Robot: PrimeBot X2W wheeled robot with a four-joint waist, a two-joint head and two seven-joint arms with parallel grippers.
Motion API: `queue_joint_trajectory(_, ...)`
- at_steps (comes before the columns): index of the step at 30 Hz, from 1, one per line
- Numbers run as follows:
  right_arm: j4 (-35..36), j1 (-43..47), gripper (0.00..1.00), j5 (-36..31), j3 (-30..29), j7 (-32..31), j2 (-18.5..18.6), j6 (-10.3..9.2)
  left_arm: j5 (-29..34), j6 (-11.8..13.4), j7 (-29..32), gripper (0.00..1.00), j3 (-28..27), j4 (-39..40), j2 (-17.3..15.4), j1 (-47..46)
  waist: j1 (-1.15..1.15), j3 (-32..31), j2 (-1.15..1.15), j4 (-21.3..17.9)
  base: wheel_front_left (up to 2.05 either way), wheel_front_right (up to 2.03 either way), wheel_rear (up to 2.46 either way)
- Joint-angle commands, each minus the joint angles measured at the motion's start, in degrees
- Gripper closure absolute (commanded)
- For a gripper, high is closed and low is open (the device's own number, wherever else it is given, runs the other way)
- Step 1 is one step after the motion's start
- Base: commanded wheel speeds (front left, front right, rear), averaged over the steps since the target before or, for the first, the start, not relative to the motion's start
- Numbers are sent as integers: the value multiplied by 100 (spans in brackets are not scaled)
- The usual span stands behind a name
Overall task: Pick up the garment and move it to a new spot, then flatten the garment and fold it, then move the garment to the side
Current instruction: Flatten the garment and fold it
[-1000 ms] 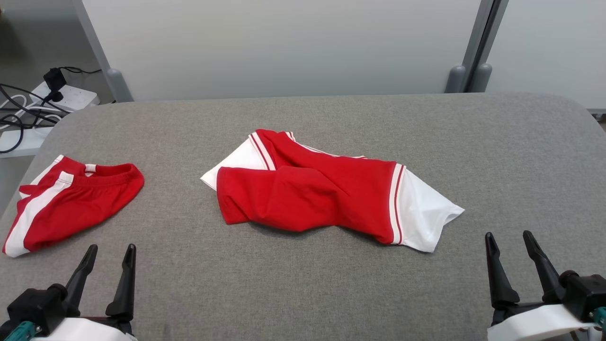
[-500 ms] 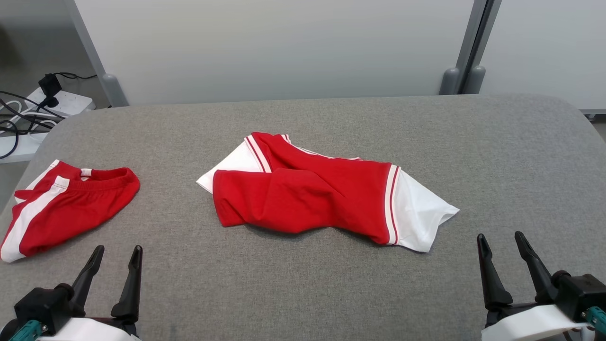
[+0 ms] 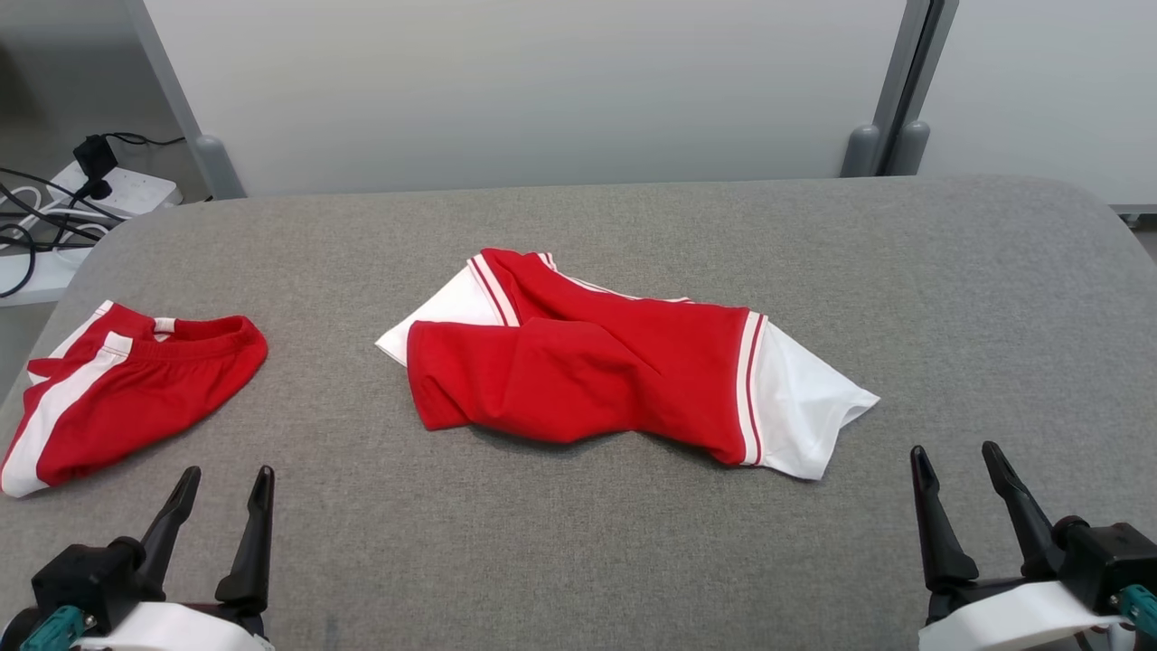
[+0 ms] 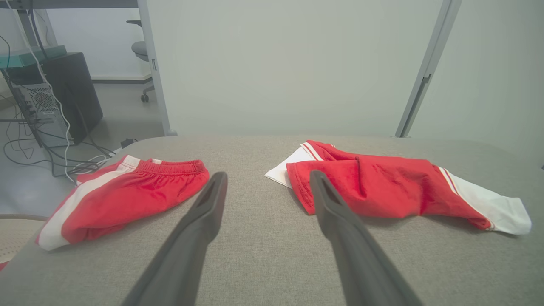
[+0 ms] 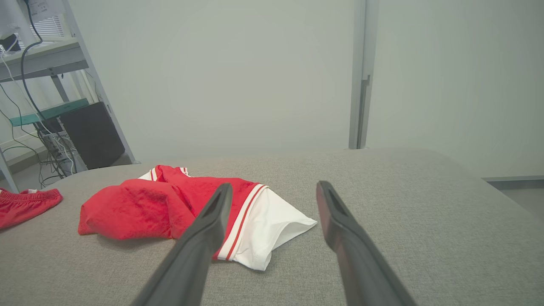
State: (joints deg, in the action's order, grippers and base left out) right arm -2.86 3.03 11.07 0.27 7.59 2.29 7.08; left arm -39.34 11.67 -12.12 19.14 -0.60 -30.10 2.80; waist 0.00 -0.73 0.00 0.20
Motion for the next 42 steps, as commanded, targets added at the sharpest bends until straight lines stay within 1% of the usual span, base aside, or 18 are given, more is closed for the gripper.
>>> queue_joint_trajectory(1,150,-159,0,46,128,15,60,41,15,62,-12,0,-249,135,-175,-418,0,30,0,5,0,0,0)
queue_joint_trajectory(5,188,-218,0,37,150,7,59,41,38,-50,107,0,-163,98,-143,-891,0,191,0,-5,0,0,0)
queue_joint_trajectory(9,210,-355,0,25,216,26,59,41,1,-322,354,0,14,-179,-38,-1643,0,434,0,-103,0,0,0)
queue_joint_trajectory(14,169,-540,0,22,319,41,59,41,-281,-791,929,0,266,-963,218,-2656,0,770,0,-375,0,0,0)
queue_joint_trajectory(19,134,-671,0,26,351,109,59,41,-583,-1186,1518,0,441,-2002,472,-3497,0,1099,0,-679,0,0,0)
queue_joint_trajectory(20,134,-671,0,26,351,109,59,41,-583,-1186,1518,0,441,-2002,472,-3497,0,1099,0,-679,0,0,0)
queue_joint_trajectory(24,91,-772,0,46,401,176,59,41,-749,-1410,1886,0,480,-2936,534,-4007,0,1326,0,-931,0,0,0)
queue_joint_trajectory(29,19,-897,0,115,448,277,59,41,-827,-1576,2045,0,463,-3902,498,-4488,0,1569,0,-1148,0,0,0)
queue_joint_trajectory(37,-109,-1040,0,179,520,401,59,41,-848,-1732,2092,0,512,-4983,488,-5007,0,1768,0,-1238,0,0,0)
queue_joint_trajectory(42,-175,-1128,0,205,578,447,59,41,-911,-1834,2238,0,609,-5422,558,-5226,0,1810,0,-1258,0,0,0)
